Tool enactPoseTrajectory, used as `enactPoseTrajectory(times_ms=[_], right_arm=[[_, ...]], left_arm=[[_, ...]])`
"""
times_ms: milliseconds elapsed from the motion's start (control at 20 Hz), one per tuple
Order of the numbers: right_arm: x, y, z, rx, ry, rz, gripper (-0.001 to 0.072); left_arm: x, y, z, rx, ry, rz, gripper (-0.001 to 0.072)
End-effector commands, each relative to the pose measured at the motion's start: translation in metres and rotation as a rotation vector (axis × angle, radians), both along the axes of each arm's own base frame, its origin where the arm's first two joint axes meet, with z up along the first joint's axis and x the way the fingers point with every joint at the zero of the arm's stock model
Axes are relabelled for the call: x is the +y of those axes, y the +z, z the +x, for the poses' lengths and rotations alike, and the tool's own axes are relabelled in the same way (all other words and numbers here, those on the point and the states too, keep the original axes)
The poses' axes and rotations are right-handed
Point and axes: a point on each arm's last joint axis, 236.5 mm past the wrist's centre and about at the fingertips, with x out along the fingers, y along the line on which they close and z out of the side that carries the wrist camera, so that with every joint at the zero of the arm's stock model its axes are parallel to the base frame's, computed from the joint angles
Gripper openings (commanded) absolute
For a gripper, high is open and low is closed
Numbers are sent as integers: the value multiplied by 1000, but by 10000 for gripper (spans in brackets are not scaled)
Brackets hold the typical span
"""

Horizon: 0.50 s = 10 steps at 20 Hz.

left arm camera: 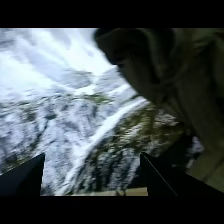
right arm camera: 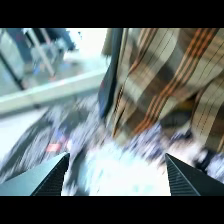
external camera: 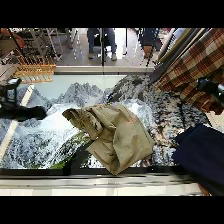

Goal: Fold the clothes and pants, and hang the long-sleeved shirts on hangers.

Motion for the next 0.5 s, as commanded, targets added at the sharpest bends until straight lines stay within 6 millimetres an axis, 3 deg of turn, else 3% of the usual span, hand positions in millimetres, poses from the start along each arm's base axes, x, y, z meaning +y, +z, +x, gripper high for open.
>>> enactPoseTrajectory(times_ms=[0,100,250,350,450], right_arm=[[29,-58,-46,319,137,-38,711],[58,-109,-78,541,247,60,720],[129,-181,-123,754,424,308,714],[176,-211,-143,816,497,474,702],[204,-233,-156,862,519,537,693]], left_arm=[[-77,-5,14,-16,-170,-213,644],[-100,-38,18,73,-188,-240,645],[-138,-85,29,166,-171,-297,645],[-161,-110,23,205,-244,-271,645],[-185,-126,12,198,-408,-205,645]])
